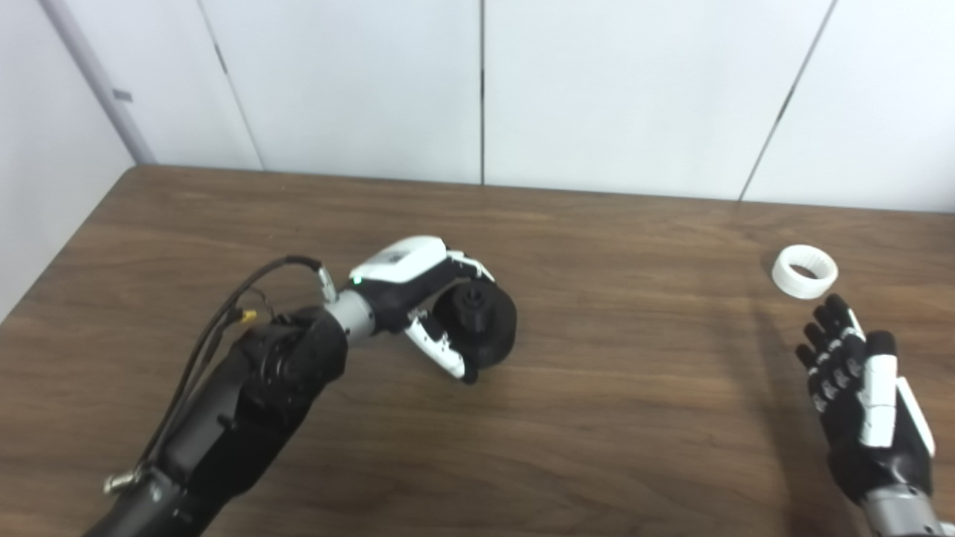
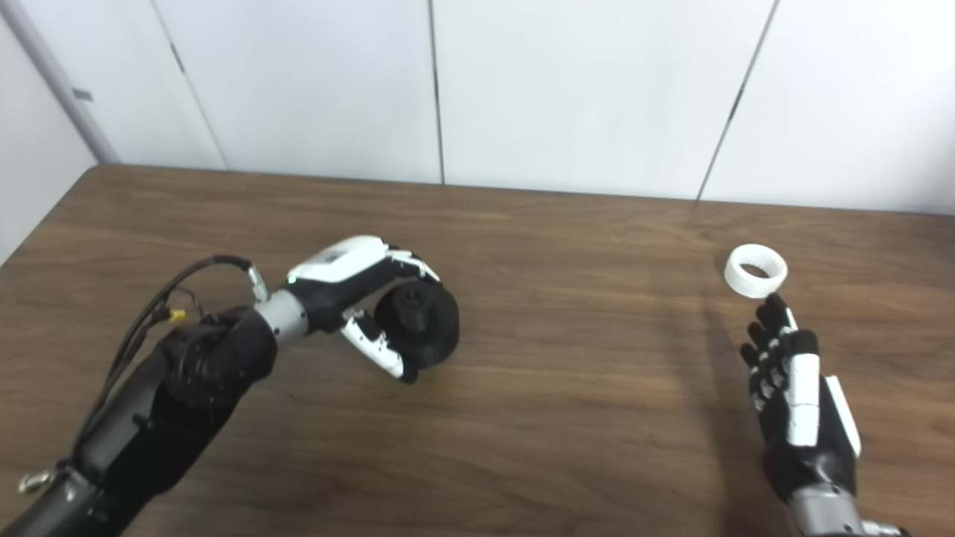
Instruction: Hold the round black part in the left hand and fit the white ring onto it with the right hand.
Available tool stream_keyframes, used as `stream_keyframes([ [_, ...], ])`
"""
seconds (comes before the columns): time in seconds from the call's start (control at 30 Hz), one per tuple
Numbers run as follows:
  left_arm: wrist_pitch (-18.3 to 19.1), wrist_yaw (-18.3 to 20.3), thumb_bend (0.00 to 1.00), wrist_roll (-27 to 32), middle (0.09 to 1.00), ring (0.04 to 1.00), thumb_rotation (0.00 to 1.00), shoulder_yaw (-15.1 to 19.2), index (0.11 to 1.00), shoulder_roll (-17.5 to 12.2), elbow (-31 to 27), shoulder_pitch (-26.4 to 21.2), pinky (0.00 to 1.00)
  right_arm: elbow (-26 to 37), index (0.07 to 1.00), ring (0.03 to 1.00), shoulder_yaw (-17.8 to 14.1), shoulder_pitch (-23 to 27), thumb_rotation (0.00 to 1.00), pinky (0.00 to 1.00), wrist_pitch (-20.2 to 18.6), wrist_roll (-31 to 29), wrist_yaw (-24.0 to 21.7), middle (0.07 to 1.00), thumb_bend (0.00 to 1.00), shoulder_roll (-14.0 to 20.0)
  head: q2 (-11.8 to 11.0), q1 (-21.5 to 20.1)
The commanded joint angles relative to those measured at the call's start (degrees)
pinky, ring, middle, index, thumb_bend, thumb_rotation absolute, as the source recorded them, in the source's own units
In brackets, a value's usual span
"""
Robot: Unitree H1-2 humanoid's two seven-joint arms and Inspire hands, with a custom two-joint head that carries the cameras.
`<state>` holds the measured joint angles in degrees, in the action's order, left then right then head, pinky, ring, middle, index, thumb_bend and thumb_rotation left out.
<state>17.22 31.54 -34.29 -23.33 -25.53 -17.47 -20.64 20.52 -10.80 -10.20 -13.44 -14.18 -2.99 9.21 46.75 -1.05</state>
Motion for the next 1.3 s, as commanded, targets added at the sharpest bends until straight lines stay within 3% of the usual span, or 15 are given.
stream_keyframes([
  [0.0,-1.1,-0.3,0.53,-1.3,0.816,0.928,0.06,-0.4,0.482,0.7,-2.8,-1.0,1.0,2.2,0.988,1.0,0.2,1.8,1.0,1.0,0.7,0.7,0.2,1.0,0.68,0.0,0.5,-0.6],
  [0.5,-2.5,2.8,0.53,-5.0,0.802,0.912,0.06,-6.2,0.481,5.7,-7.6,5.5,1.0,3.8,0.984,1.0,1.8,2.6,1.0,1.0,-1.5,1.5,1.9,1.0,0.7,-1.1,3.0,-4.4],
  [0.8,-8.2,0.1,0.53,-6.5,0.792,0.9,0.06,-7.4,0.479,8.0,-5.7,9.9,0.99,4.3,0.969,1.0,2.5,2.9,1.0,1.0,-2.3,2.6,2.9,0.985,0.71,-1.3,3.4,-4.9],
  [0.9,-10.1,-1.4,0.53,-6.8,0.791,0.893,0.06,-7.2,0.479,8.7,-4.3,11.1,0.99,4.4,0.97,1.0,2.8,2.9,1.0,1.0,-2.2,2.6,3.0,0.984,0.71,-1.2,3.5,-5.0],
  [1.1,-18.5,-10.1,0.53,-8.3,0.797,0.896,0.06,-6.5,0.479,9.0,1.6,13.6,0.99,4.5,0.968,1.0,2.9,2.8,1.0,1.0,-2.2,2.6,3.2,0.981,0.7,-1.1,3.5,-6.1],
  [1.27,-20.6,-12.7,0.53,-9.1,0.807,0.911,0.06,-6.0,0.48,9.0,3.4,14.9,1.0,4.8,0.968,1.0,3.0,2.9,1.0,1.0,-2.5,2.2,3.2,0.978,0.69,-1.1,3.5,-6.1],
])
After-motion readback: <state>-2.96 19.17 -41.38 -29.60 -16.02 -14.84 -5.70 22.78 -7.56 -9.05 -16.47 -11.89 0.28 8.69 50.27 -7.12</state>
